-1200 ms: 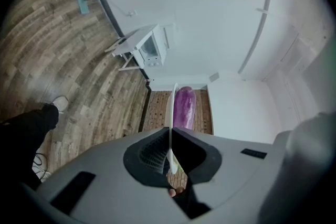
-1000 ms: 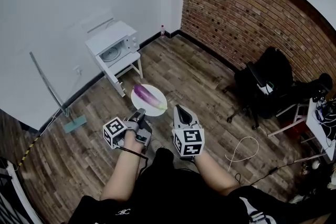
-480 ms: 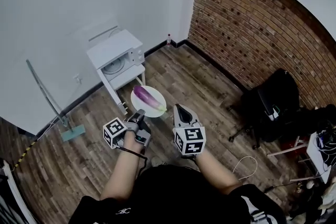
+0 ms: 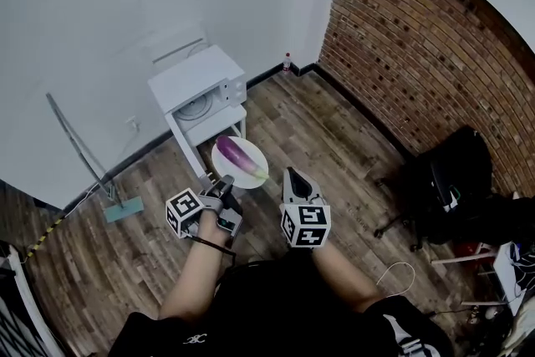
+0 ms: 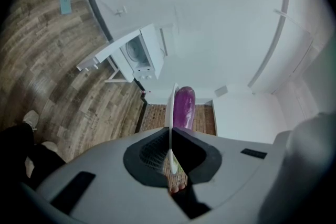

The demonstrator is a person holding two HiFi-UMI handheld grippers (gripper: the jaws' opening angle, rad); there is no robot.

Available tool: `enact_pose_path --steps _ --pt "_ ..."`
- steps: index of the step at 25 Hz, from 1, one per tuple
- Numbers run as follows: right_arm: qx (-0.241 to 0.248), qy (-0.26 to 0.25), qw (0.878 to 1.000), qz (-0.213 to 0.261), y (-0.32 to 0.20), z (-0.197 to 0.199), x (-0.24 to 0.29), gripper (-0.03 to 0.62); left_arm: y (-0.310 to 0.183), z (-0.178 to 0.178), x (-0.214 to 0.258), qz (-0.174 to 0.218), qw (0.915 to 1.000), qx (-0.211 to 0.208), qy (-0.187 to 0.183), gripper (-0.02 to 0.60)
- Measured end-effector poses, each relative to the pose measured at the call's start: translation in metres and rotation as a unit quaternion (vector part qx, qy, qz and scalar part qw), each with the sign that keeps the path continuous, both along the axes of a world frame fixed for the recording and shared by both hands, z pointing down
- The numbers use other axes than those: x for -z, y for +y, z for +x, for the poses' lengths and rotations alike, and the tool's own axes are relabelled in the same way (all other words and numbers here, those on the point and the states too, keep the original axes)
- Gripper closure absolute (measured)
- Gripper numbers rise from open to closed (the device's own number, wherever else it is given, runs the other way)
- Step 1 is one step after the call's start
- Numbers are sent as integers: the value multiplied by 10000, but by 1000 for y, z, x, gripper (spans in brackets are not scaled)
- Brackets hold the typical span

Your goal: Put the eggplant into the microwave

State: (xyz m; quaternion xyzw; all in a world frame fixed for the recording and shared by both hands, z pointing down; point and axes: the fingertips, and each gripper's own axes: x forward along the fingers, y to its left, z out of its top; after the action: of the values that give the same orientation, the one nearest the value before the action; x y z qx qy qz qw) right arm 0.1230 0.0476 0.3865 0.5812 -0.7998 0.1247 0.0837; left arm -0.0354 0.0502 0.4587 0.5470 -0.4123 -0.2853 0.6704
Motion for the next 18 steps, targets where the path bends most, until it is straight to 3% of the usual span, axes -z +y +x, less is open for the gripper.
enact_pose_path --steps 9,18 --pt "571 56 9983 -82 -65 -44 -17 585 -44 -37 -21 -148 9986 495 -108 566" --pt "1469 75 9891 -8 -180 -75 -22 585 -142 -47 -27 -5 9935 1139 1 566"
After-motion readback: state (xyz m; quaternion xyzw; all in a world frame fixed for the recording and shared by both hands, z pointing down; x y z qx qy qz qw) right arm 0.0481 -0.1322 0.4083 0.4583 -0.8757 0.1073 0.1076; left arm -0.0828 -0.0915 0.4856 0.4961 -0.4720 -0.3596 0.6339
